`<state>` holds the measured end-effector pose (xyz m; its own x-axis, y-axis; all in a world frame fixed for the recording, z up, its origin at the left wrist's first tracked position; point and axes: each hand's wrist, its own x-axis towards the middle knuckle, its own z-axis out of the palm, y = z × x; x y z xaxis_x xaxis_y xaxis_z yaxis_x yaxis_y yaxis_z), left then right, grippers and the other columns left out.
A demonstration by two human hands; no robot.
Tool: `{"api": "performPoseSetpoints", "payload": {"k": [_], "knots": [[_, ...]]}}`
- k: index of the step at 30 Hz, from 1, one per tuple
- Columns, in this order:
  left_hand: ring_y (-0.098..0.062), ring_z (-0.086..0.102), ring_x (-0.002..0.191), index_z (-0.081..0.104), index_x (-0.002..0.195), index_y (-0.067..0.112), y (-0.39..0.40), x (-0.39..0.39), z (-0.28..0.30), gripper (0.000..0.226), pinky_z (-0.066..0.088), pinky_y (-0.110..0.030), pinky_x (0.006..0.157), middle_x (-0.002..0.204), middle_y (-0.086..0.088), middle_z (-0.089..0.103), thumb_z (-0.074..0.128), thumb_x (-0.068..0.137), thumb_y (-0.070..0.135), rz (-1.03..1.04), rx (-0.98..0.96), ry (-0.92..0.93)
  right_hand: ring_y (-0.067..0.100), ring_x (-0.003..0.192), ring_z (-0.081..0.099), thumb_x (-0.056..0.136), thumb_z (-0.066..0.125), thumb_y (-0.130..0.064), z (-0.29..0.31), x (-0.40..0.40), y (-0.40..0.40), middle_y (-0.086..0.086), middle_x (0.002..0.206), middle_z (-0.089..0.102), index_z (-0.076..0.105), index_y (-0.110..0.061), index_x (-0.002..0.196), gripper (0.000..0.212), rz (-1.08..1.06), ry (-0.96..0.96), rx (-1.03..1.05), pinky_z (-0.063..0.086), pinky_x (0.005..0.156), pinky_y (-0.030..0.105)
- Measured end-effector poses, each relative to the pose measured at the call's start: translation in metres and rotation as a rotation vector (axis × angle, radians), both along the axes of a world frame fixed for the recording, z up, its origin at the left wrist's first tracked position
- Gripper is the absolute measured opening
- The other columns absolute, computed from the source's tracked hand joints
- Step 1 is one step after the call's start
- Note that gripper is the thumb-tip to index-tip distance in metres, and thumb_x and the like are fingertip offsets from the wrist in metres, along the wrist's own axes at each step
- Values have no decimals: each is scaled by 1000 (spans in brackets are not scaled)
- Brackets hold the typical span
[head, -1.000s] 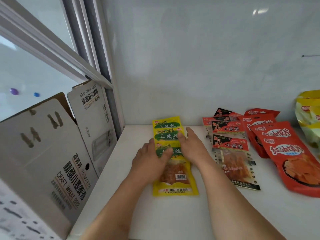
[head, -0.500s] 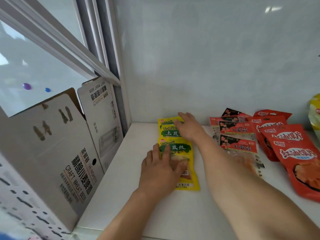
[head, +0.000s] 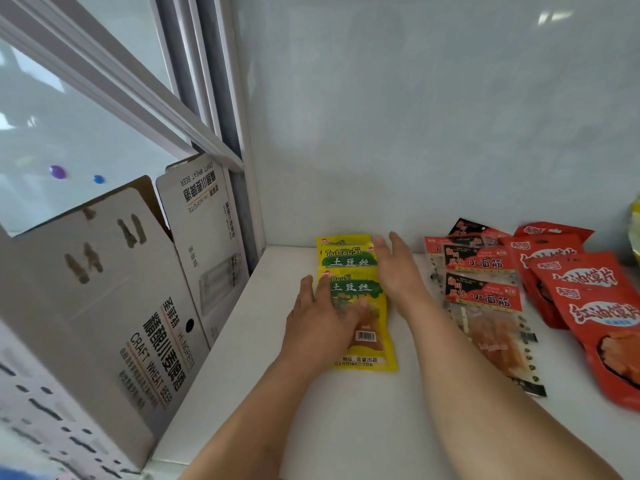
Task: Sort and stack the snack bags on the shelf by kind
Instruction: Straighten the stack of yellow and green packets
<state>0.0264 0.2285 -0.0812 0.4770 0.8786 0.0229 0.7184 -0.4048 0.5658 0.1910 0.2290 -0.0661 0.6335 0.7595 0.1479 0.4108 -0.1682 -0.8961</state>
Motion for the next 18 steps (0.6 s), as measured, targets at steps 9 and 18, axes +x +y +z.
{"api": "performPoseSetpoints", "payload": {"k": [9, 18], "knots": [[-28, 34, 141, 26, 153, 13, 26, 20, 2, 69, 23, -44, 114, 152, -10, 43, 28, 101, 58, 44, 46, 94, 28, 129, 52, 104, 38, -31, -20, -20, -3, 13, 148, 47, 37, -12, 148, 48, 45, -78, -123, 42, 108, 38], [-30, 41, 136, 36, 147, 15, 31, 20, -1, 67, 30, -46, 113, 145, -11, 50, 34, 98, 61, 52, 38, 17, 27, 138, 41, 105, 38, -20, -6, -22, -17, 15, 154, 37, 35, -8, 151, 47, 13, -194, -162, 35, 108, 30]]}}
